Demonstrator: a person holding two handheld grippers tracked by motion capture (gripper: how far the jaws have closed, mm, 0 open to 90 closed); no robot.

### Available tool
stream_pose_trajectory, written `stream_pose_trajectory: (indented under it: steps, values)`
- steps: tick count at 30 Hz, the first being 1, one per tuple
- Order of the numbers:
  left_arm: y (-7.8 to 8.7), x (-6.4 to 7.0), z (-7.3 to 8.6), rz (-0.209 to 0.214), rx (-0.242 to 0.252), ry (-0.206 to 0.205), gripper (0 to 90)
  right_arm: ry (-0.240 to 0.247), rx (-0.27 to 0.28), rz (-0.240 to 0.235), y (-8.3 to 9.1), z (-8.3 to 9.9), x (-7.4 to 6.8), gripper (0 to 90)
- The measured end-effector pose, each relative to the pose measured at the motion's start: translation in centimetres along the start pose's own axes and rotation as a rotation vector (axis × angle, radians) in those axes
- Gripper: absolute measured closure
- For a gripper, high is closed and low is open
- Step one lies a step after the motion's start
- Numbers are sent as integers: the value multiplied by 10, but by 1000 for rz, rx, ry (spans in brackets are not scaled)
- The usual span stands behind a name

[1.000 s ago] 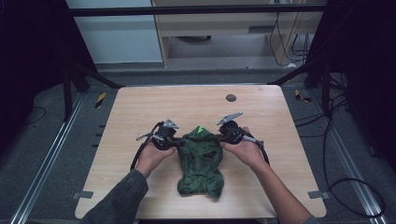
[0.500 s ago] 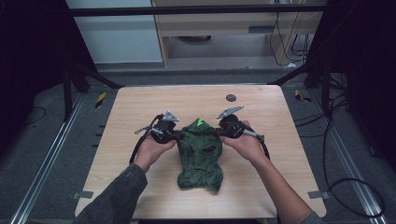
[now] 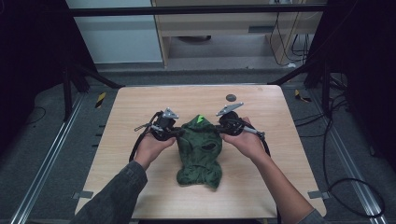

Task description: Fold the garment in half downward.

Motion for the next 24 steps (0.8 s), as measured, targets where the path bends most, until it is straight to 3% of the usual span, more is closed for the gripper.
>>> stream_pose_trajectory:
  steps: [24]
  values:
    - [5, -6, -8, -19, 12, -2, 812, 13, 15, 11, 0, -13, 2, 834]
Point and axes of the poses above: each handheld gripper's, and its own axes: y roughly backward along the jaws, z roughly out of its underside, x roughly to its right, the point moved 1 cm from there along -y, roughly forward along the jaws, and after that the axes turned 6 degrees about x, right-handed, at the moved point
